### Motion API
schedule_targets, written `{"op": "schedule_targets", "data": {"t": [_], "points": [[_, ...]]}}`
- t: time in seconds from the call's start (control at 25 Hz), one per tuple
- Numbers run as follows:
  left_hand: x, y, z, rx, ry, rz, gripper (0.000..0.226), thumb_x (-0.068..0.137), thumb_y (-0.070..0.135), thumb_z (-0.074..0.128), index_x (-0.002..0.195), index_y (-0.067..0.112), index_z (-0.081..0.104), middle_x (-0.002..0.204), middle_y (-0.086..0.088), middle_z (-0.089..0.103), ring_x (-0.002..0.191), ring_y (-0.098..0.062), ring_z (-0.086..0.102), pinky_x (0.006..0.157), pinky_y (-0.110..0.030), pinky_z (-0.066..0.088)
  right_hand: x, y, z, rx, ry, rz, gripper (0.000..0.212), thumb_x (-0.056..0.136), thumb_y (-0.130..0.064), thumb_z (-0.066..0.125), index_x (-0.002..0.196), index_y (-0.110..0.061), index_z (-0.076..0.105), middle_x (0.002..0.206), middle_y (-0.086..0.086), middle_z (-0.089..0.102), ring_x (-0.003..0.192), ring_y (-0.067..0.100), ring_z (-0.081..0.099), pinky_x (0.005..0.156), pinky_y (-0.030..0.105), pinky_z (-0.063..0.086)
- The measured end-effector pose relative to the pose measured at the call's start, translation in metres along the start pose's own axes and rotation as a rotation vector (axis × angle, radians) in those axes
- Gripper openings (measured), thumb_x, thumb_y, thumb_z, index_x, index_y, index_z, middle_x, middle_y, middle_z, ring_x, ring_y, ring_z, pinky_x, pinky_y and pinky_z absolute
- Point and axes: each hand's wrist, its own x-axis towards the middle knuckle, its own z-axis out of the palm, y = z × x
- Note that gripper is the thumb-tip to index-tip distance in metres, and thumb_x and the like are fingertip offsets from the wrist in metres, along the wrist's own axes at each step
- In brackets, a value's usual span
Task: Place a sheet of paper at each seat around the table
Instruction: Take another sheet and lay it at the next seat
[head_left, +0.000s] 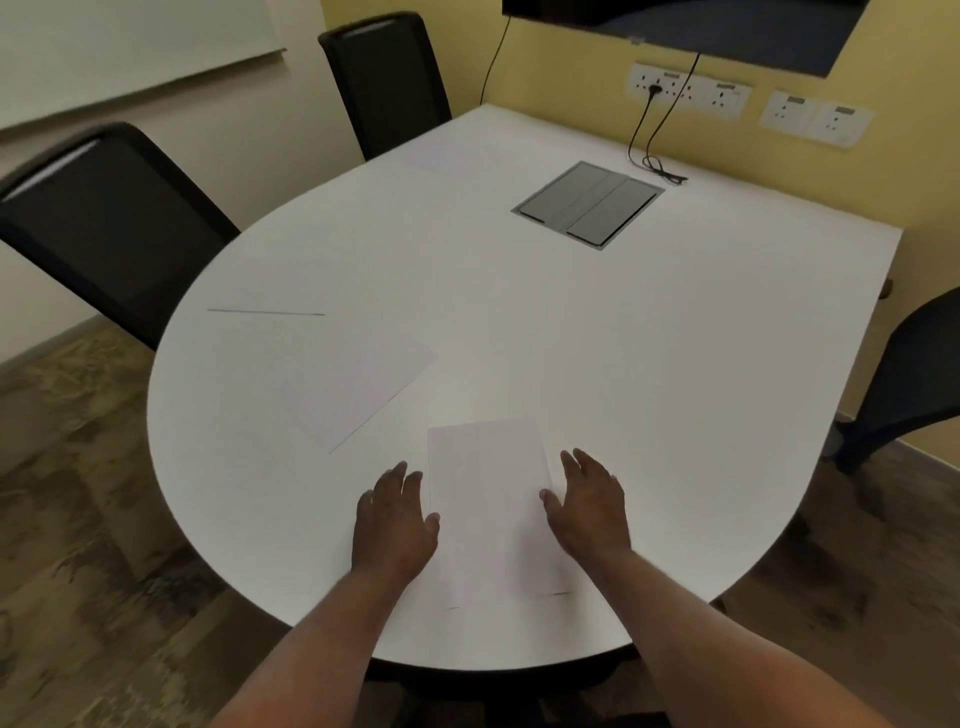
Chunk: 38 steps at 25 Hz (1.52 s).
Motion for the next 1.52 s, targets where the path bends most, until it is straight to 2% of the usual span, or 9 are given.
{"op": "schedule_targets", "data": {"t": [0.24, 0.68, 0.92, 1.16, 1.52], "points": [[-0.037, -0.003, -0.061, 0.171, -0.015, 0.082, 0.073, 0.099, 0.046, 0.037, 0.160, 0.018, 0.007, 0.169, -0.003, -0.001, 0.156, -0.020, -0.004, 0.125, -0.044, 0.000, -0.040, -0.026, -0.043, -0.109, -0.017, -0.082, 0.072, 0.099, -0.049, 0.041, 0.159, -0.020, 0.015, 0.168, 0.002, 0.009, 0.155, 0.018, 0.005, 0.124, 0.048, 0.001], [-0.068, -0.056, -0.153, 0.192, 0.064, 0.177, 0.073, 0.100, 0.047, 0.036, 0.160, 0.016, 0.007, 0.169, -0.004, 0.001, 0.156, -0.021, -0.005, 0.126, -0.045, -0.001, -0.094, -0.102, -0.093, -0.116, 0.094, -0.061, 0.074, 0.099, -0.050, 0.041, 0.160, -0.018, 0.012, 0.169, 0.003, 0.008, 0.155, 0.020, 0.003, 0.124, 0.050, 0.002], [-0.063, -0.128, -0.194, 0.198, 0.083, 0.329, 0.075, 0.100, 0.049, 0.034, 0.160, 0.016, 0.003, 0.169, -0.004, -0.004, 0.155, -0.020, -0.009, 0.125, -0.045, -0.005, -0.123, -0.162, -0.085, -0.123, 0.184, 0.049, 0.076, 0.100, -0.050, 0.039, 0.160, -0.019, 0.005, 0.169, 0.002, 0.000, 0.155, 0.018, -0.001, 0.124, 0.051, -0.001], [-0.067, -0.220, -0.231, 0.245, 0.065, 0.422, 0.075, 0.101, 0.049, 0.031, 0.160, 0.017, -0.001, 0.168, -0.004, -0.009, 0.155, -0.021, -0.011, 0.125, -0.045, -0.004, -0.150, -0.254, -0.062, -0.105, 0.258, 0.097, 0.076, 0.101, -0.048, 0.038, 0.160, -0.020, 0.002, 0.169, 0.001, -0.003, 0.155, 0.018, -0.002, 0.124, 0.050, -0.001], [-0.019, -0.286, -0.258, 0.246, 0.102, 0.430, 0.074, 0.101, 0.049, 0.029, 0.160, 0.018, -0.004, 0.168, -0.003, -0.011, 0.155, -0.021, -0.013, 0.125, -0.045, -0.006, -0.122, -0.343, -0.029, -0.096, 0.258, 0.082, 0.074, 0.101, -0.047, 0.036, 0.160, -0.021, 0.000, 0.169, -0.001, -0.006, 0.155, 0.016, -0.002, 0.124, 0.048, -0.001]]}}
